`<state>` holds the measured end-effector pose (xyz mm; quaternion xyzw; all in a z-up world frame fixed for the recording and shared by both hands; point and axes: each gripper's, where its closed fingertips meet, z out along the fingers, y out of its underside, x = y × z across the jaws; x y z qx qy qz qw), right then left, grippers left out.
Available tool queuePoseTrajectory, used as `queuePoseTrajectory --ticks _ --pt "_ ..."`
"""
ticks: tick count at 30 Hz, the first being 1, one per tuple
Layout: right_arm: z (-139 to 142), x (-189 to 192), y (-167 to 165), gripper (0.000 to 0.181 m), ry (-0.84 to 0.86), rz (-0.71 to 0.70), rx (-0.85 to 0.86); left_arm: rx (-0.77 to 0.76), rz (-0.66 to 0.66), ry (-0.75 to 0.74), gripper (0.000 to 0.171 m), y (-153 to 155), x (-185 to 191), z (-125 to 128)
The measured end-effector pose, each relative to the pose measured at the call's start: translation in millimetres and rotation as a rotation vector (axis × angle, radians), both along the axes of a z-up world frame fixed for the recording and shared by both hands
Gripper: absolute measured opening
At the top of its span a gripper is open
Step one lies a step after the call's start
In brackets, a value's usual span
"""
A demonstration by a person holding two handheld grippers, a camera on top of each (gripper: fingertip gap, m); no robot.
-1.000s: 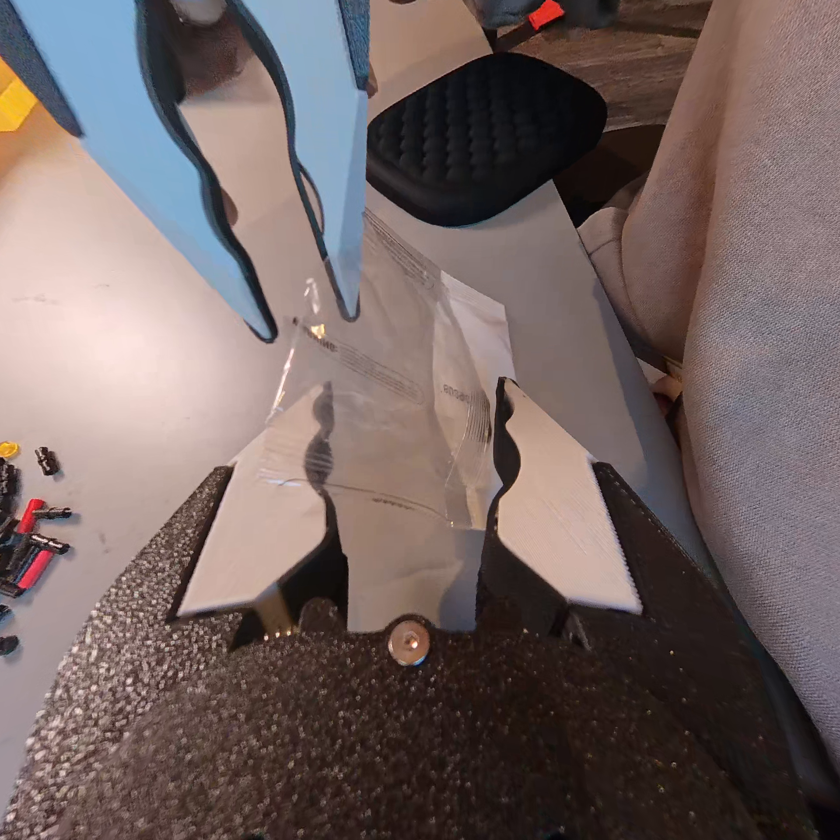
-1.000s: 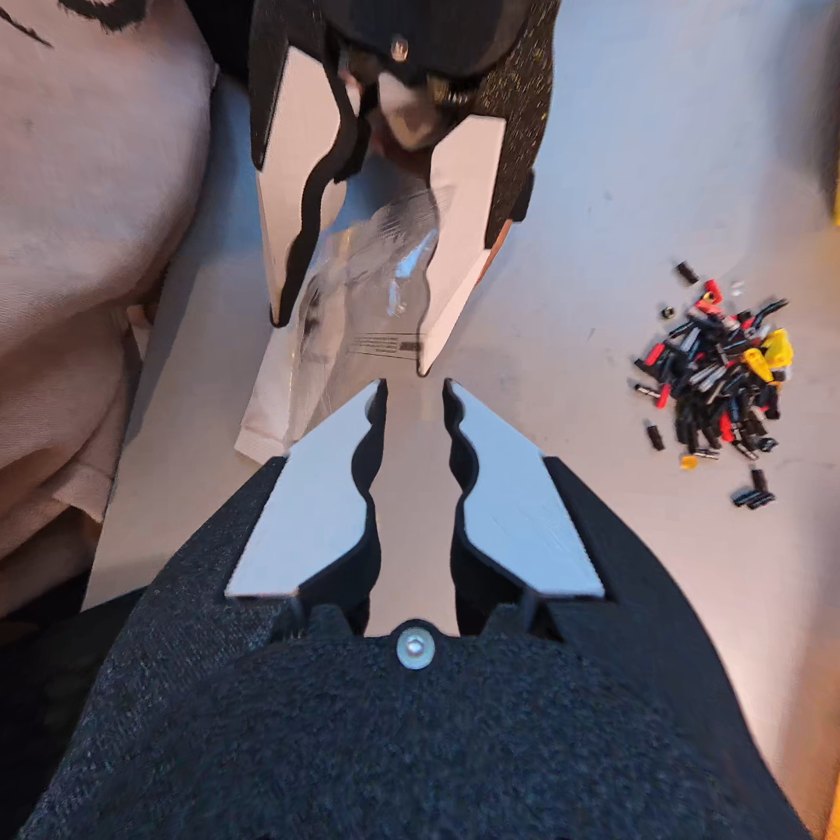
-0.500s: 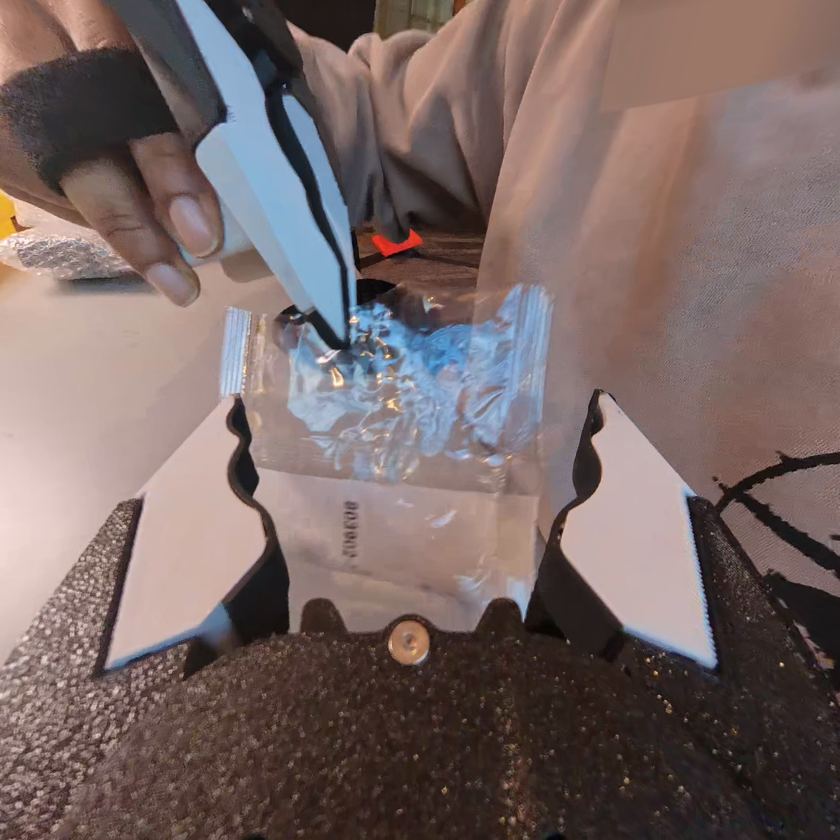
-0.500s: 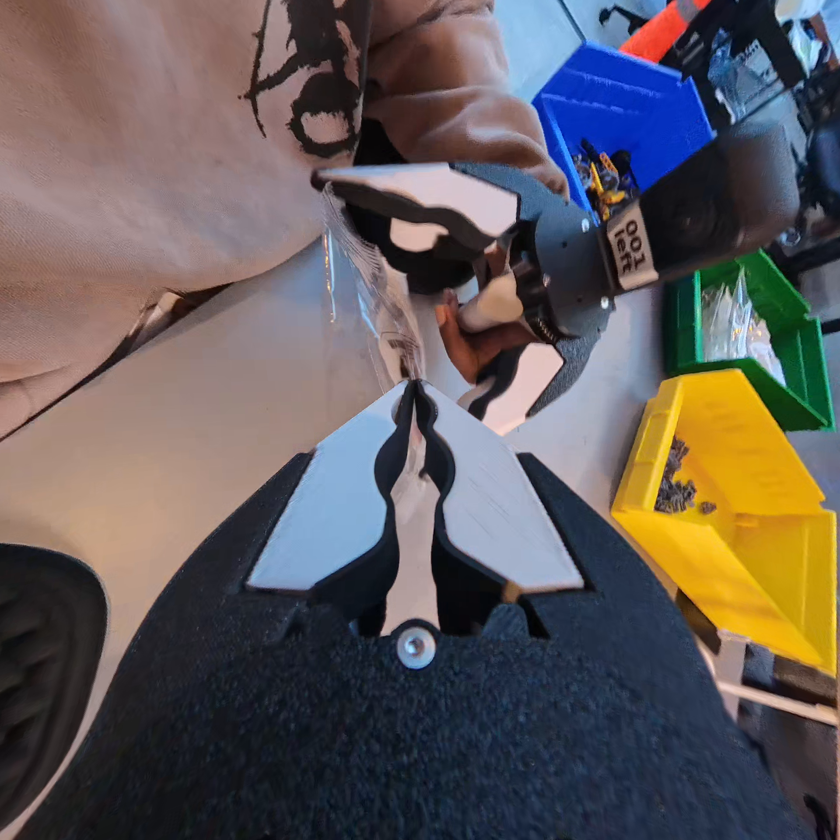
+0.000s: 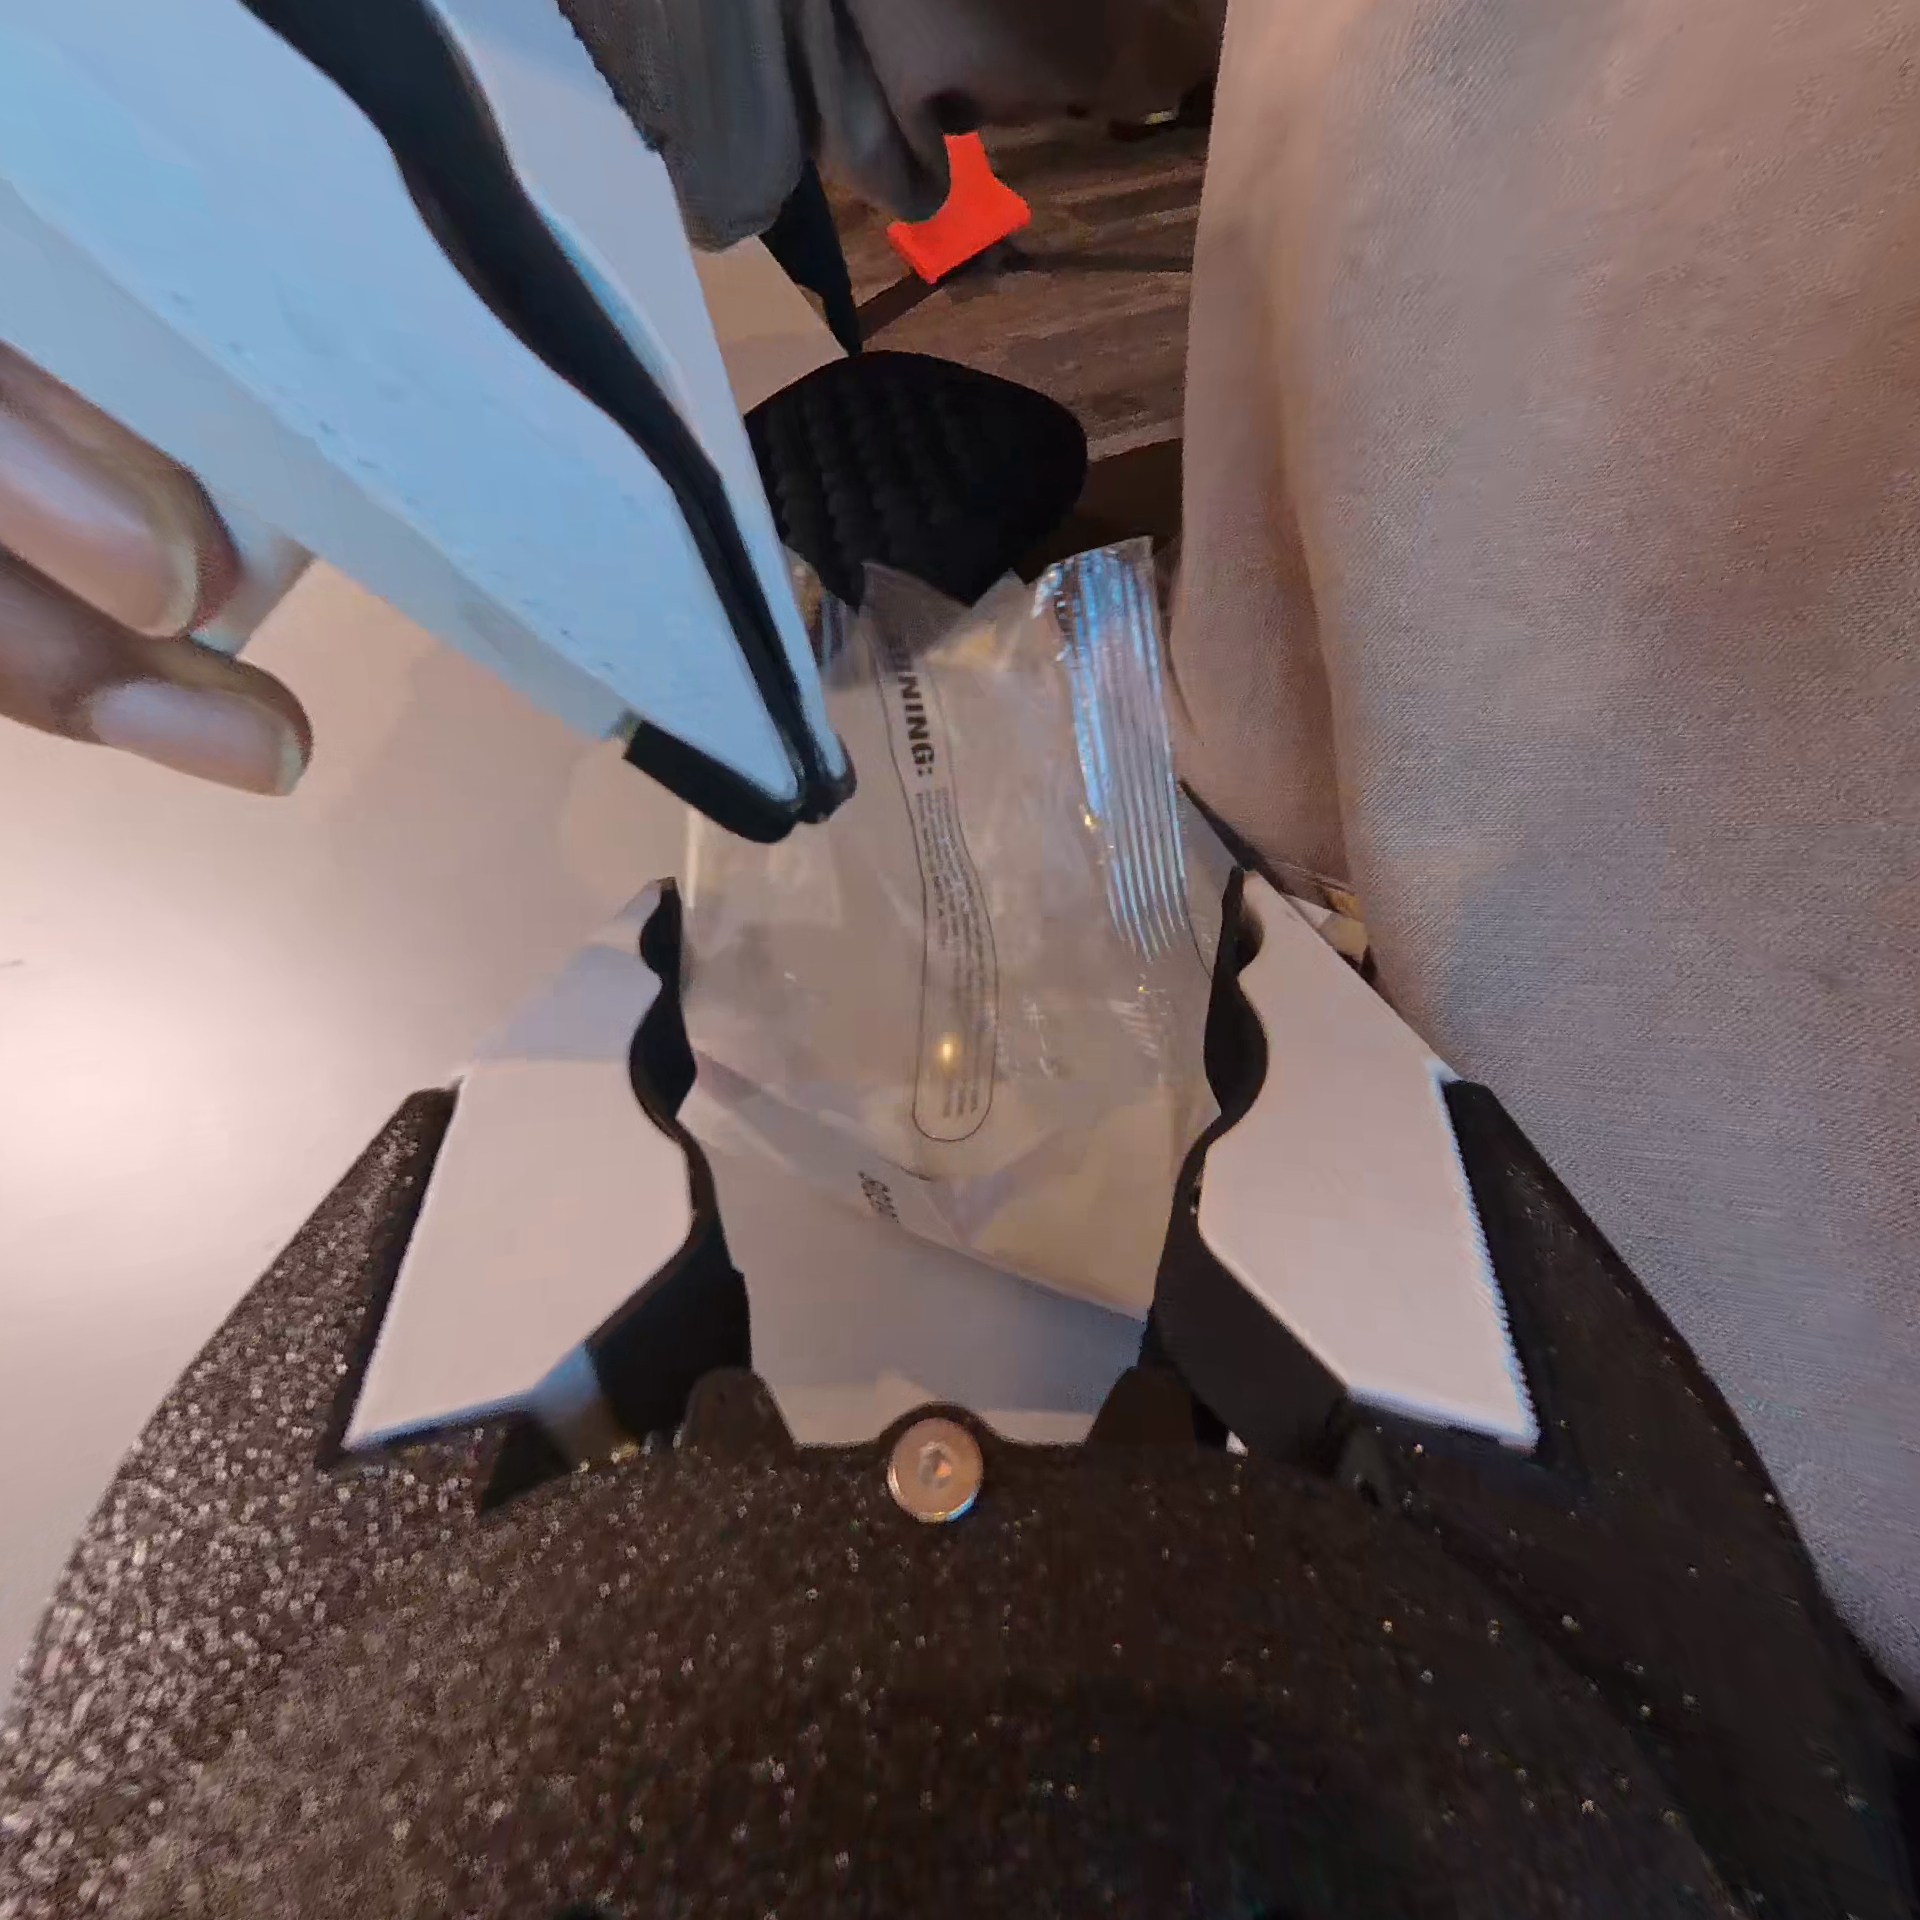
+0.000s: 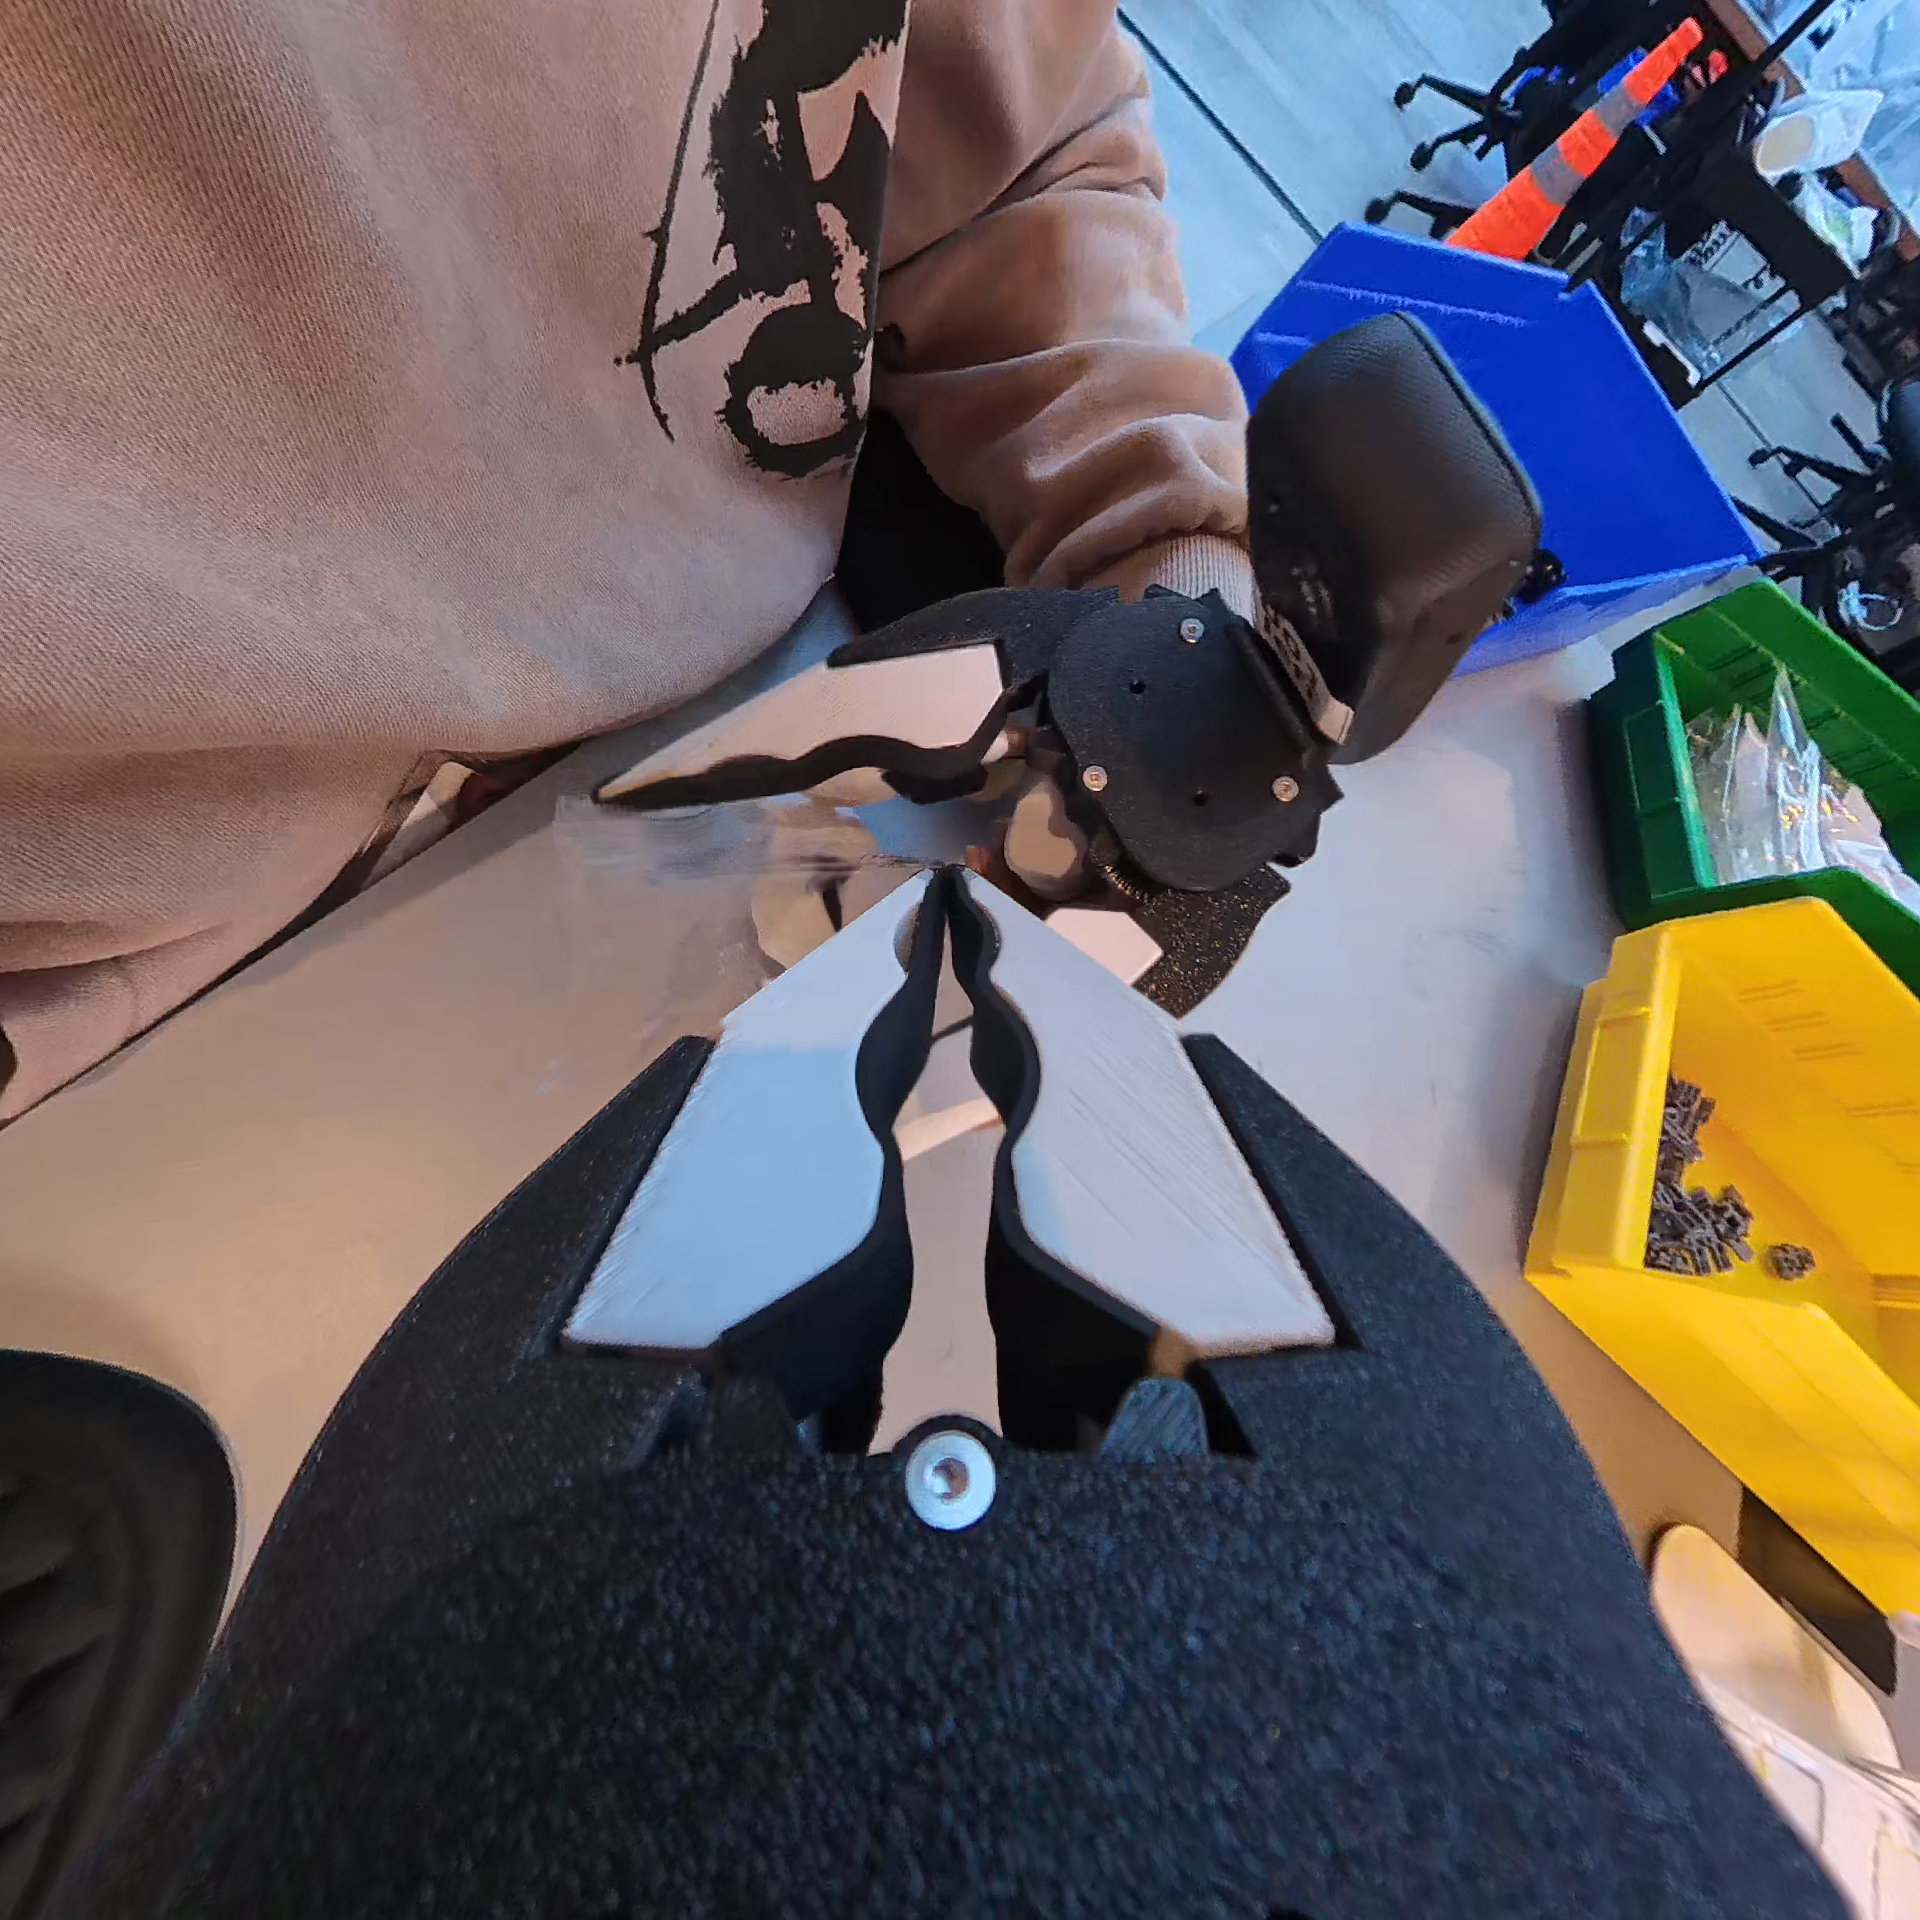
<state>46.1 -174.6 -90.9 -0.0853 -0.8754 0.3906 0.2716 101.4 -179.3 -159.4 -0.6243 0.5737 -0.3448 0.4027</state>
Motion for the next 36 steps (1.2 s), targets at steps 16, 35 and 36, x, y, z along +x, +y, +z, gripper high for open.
queuePoseTrajectory --ticks 16,35,36 --pt "-10 3 37 0.0 -0.074 -0.257 -0.115 0.0 0.247 -0.042 0.101 38 -22 6" --pt "-12 34 -8 0.0 -0.197 0.012 -0.21 0.019 -0.107 0.33 0.139 15 -3 -28" --pt "-12 33 -8 0.0 -0.194 0.008 -0.217 0.01 -0.101 0.318 0.132 15 -2 -29"
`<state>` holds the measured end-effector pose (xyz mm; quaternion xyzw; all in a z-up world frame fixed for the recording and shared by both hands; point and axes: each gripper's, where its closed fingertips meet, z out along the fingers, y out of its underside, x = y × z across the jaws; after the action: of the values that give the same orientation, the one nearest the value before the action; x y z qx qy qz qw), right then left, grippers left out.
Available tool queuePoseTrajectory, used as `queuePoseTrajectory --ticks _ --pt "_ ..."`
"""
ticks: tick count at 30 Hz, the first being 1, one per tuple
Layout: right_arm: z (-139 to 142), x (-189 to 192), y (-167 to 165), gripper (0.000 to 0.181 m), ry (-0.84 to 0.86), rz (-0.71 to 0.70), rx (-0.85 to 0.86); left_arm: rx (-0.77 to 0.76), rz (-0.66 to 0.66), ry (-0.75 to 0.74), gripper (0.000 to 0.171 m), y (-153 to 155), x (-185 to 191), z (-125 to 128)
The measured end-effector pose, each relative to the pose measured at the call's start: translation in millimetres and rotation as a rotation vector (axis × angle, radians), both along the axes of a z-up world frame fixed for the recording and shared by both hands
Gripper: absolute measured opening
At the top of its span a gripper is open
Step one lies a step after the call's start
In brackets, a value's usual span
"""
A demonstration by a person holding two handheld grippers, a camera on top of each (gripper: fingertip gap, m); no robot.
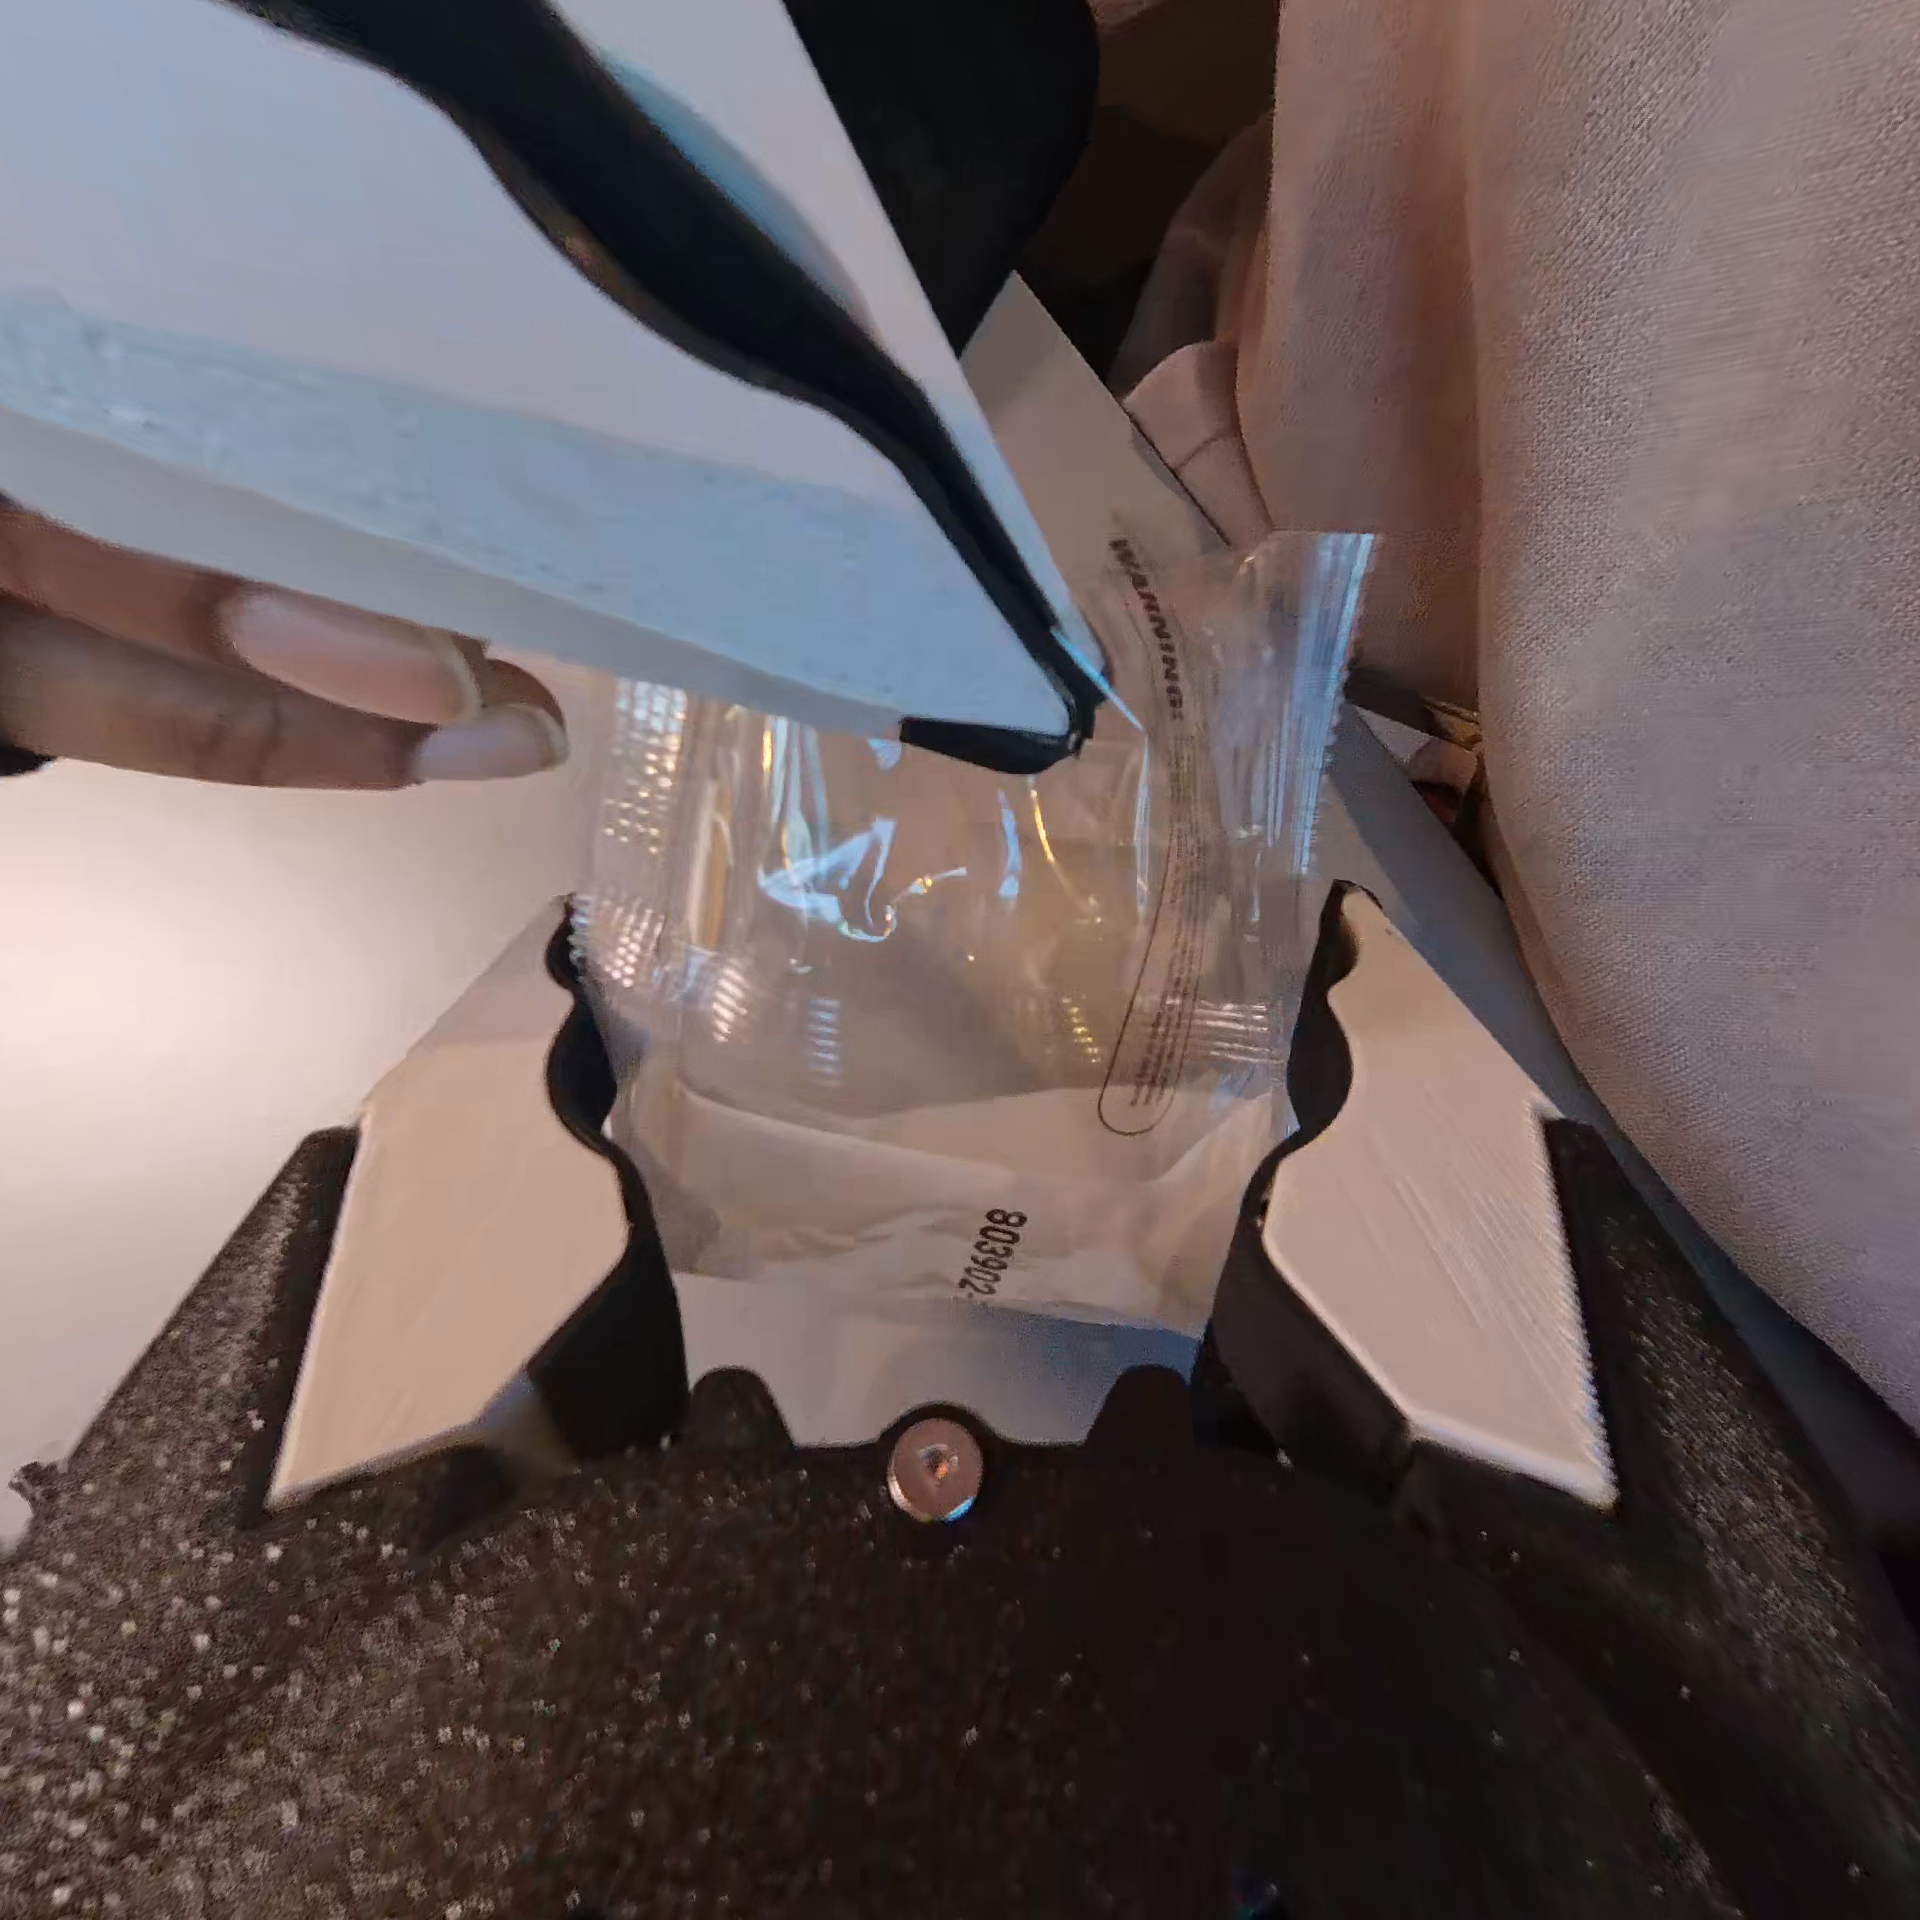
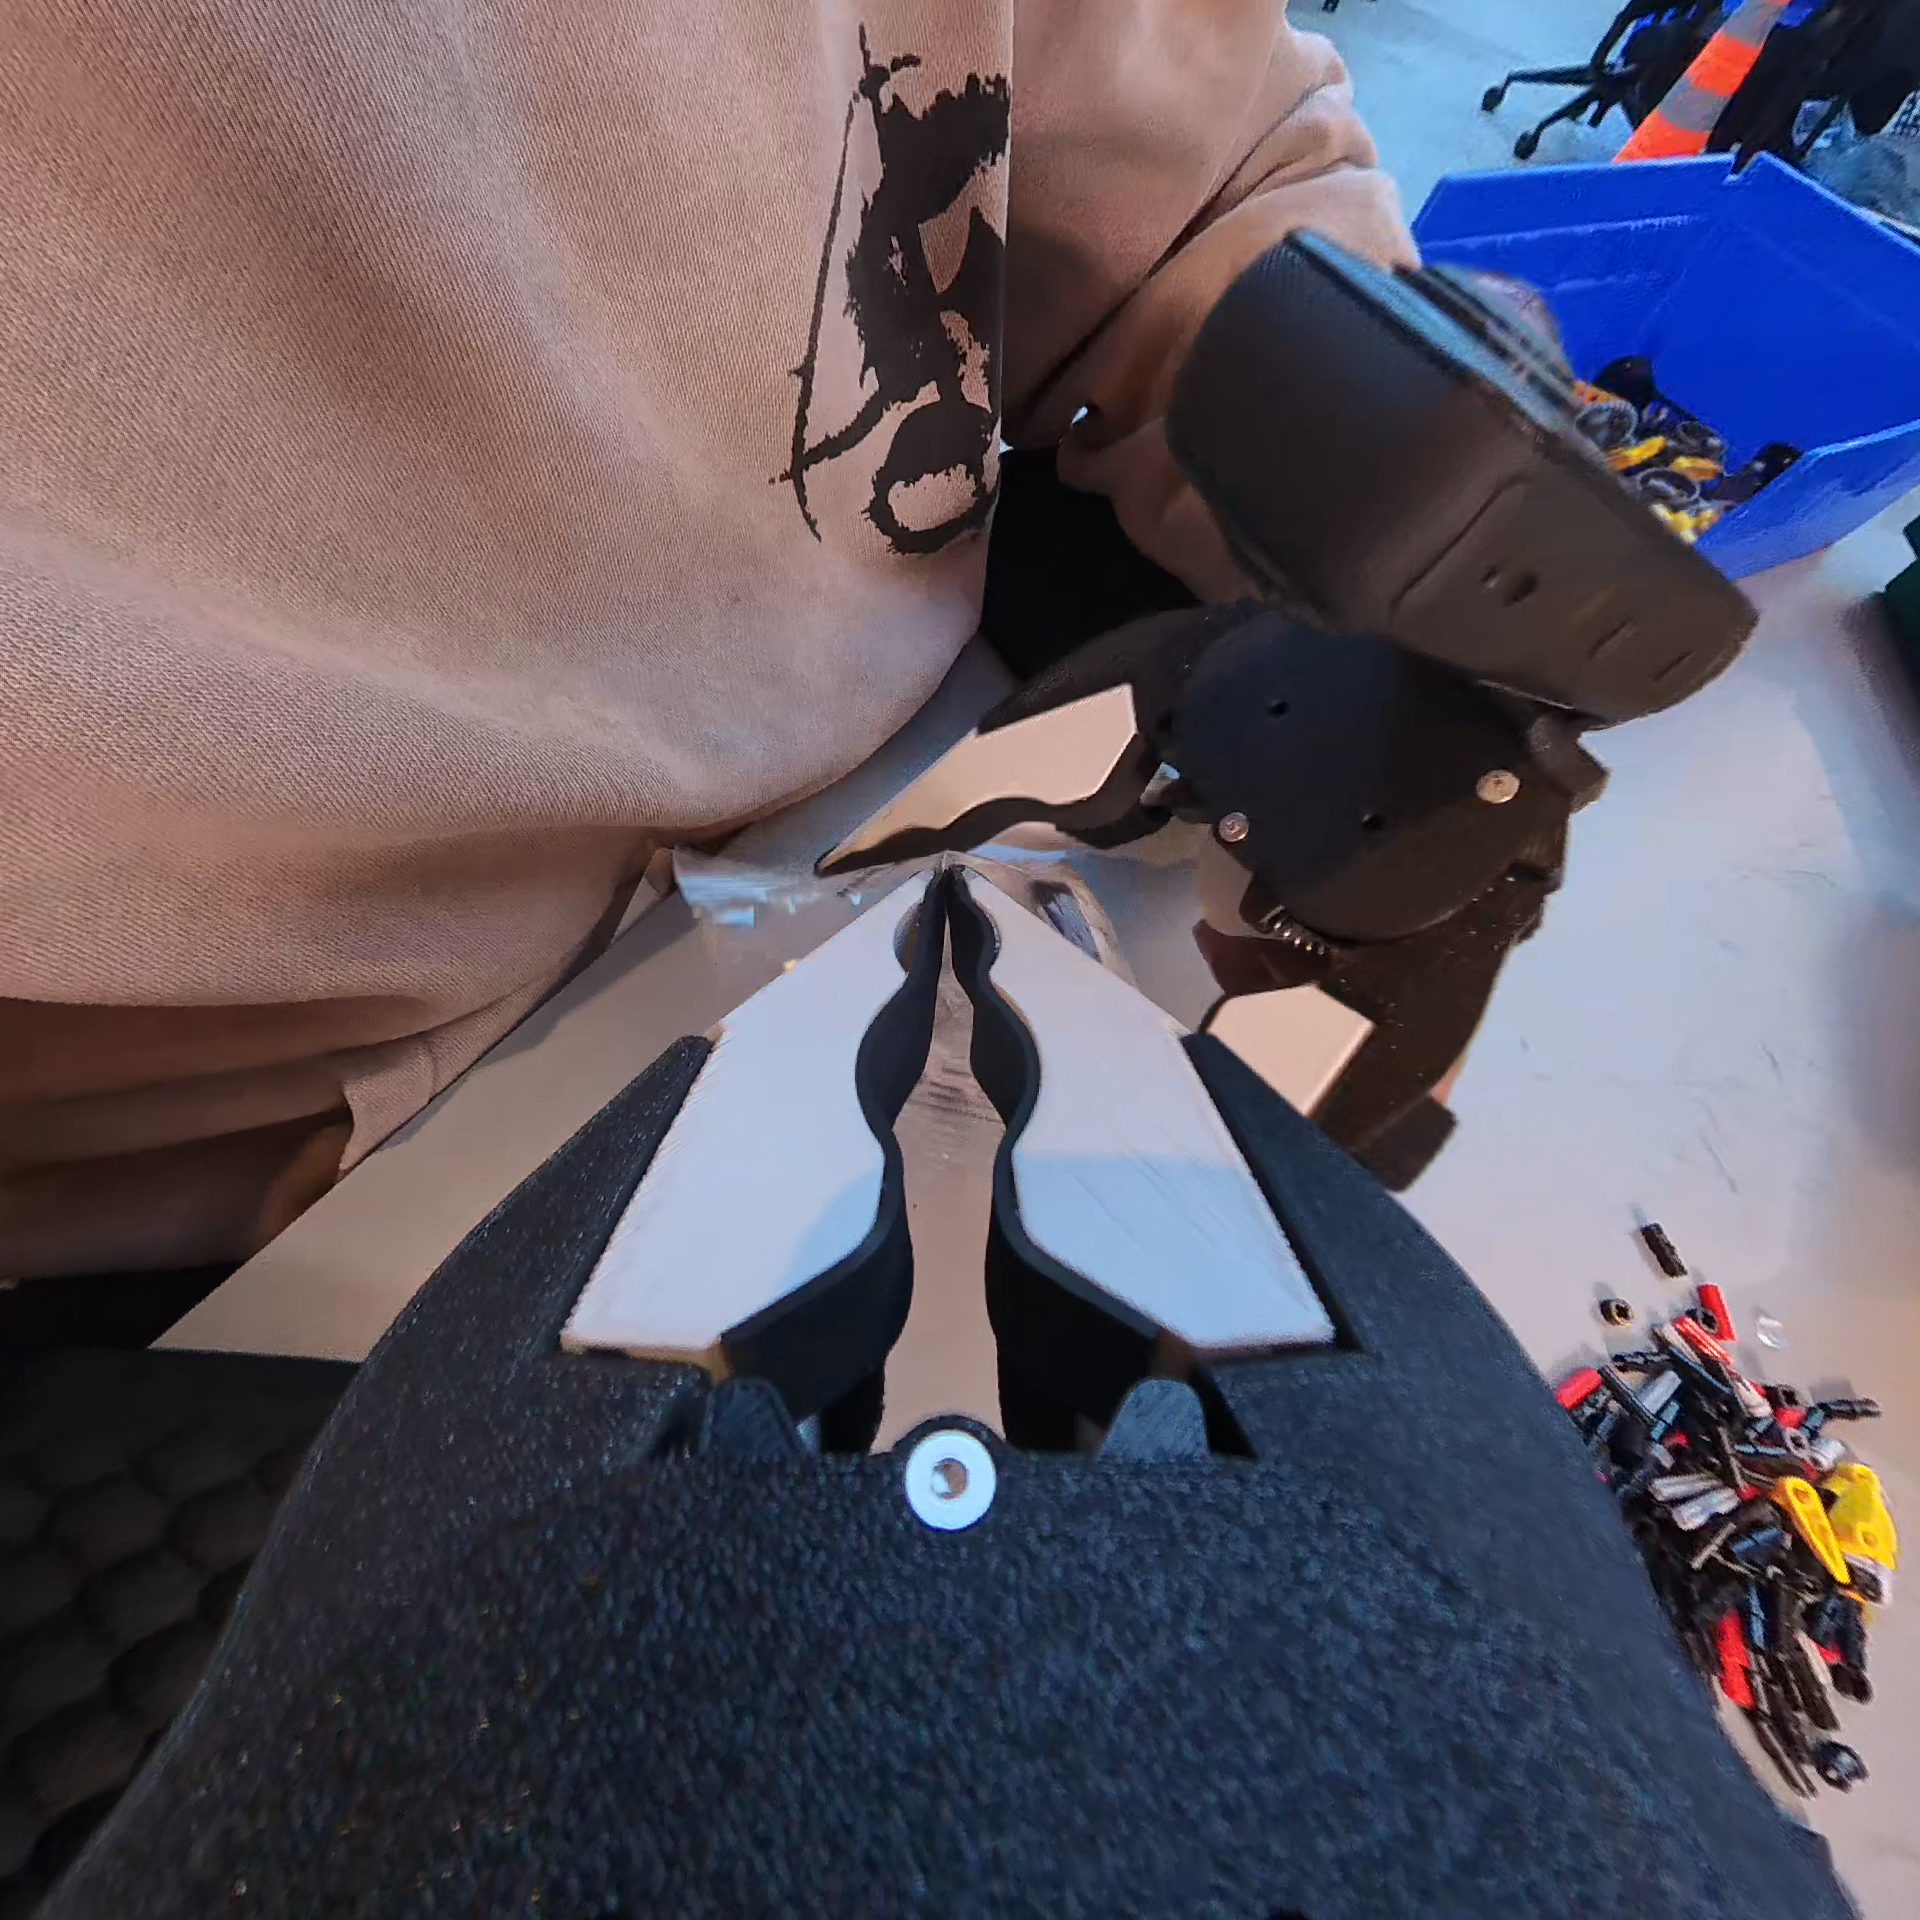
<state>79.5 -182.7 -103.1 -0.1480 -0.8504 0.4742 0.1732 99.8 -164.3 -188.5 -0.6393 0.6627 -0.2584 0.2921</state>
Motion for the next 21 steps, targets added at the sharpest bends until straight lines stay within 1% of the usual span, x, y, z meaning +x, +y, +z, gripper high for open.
queuePoseTrajectory --ticks 3,5,9,12,13,14,15,18,19,21 --pt "0 -2 7 0.0 0.009 -0.036 -0.008 0.035 0.058 -0.071 0.109 7 1 5" --pt "4 -6 16 0.0 0.015 -0.082 -0.038 0.046 0.121 -0.137 0.1 13 0 12" --pt "12 -16 30 0.0 0.041 -0.17 -0.091 0.056 0.263 -0.243 0.086 26 -7 28" --pt "16 -27 41 0.0 0.073 -0.264 -0.077 0.096 0.397 -0.303 0.077 38 -17 37" --pt "21 -30 45 0.005 0.097 -0.301 -0.084 0.114 0.443 -0.317 0.072 42 -22 40" --pt "27 -34 50 0.015 0.114 -0.35 -0.1 0.135 0.484 -0.33 0.072 45 -27 43" --pt "33 -37 58 0.018 0.131 -0.405 -0.115 0.152 0.516 -0.342 0.073 47 -32 45" --pt "49 -43 89 0.019 0.181 -0.592 -0.168 0.183 0.57 -0.35 0.069 47 -42 46" --pt "48 -43 97 0.02 0.16 -0.636 -0.186 0.19 0.576 -0.347 0.067 47 -43 44" --pt "34 -42 112 0.024 0.076 -0.709 -0.179 0.196 0.579 -0.318 0.067 47 -45 39"
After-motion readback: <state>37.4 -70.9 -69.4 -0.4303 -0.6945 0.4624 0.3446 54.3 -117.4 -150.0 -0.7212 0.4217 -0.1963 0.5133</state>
